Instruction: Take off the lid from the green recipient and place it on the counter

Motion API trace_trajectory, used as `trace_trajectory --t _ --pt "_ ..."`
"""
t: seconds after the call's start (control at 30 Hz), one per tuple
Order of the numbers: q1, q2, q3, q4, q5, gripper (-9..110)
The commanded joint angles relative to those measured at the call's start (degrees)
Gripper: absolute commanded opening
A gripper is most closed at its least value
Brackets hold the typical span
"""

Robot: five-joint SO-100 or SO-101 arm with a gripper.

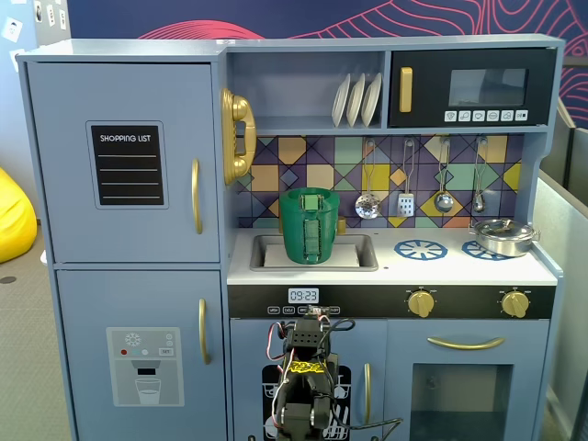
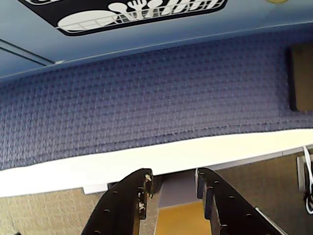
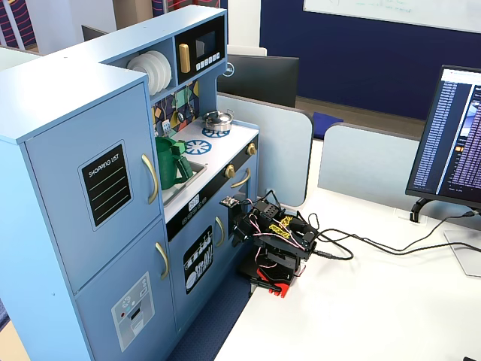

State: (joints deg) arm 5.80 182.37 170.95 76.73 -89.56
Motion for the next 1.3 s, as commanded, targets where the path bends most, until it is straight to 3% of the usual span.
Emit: trace_trajectory --t 0.0,0.07,0.27,0.33,0.47,0.87,1.27 --pt "2.7 -2.9 -10.4 -9.5 -1.1 0" --pt "2.9 -9.6 -20.2 -19.3 -7.6 0" --pt "-0.3 -30.2 -50.2 -43.2 -2.9 0" --pt "-0.5 -35.4 -56.1 -49.1 -2.6 14" --pt "-1.6 -41.7 -61.4 -57.0 -2.2 27" --pt "-2.2 -47.3 -64.6 -61.9 -6.3 37" --pt "-0.2 -50.0 -67.8 -60.9 -6.9 37"
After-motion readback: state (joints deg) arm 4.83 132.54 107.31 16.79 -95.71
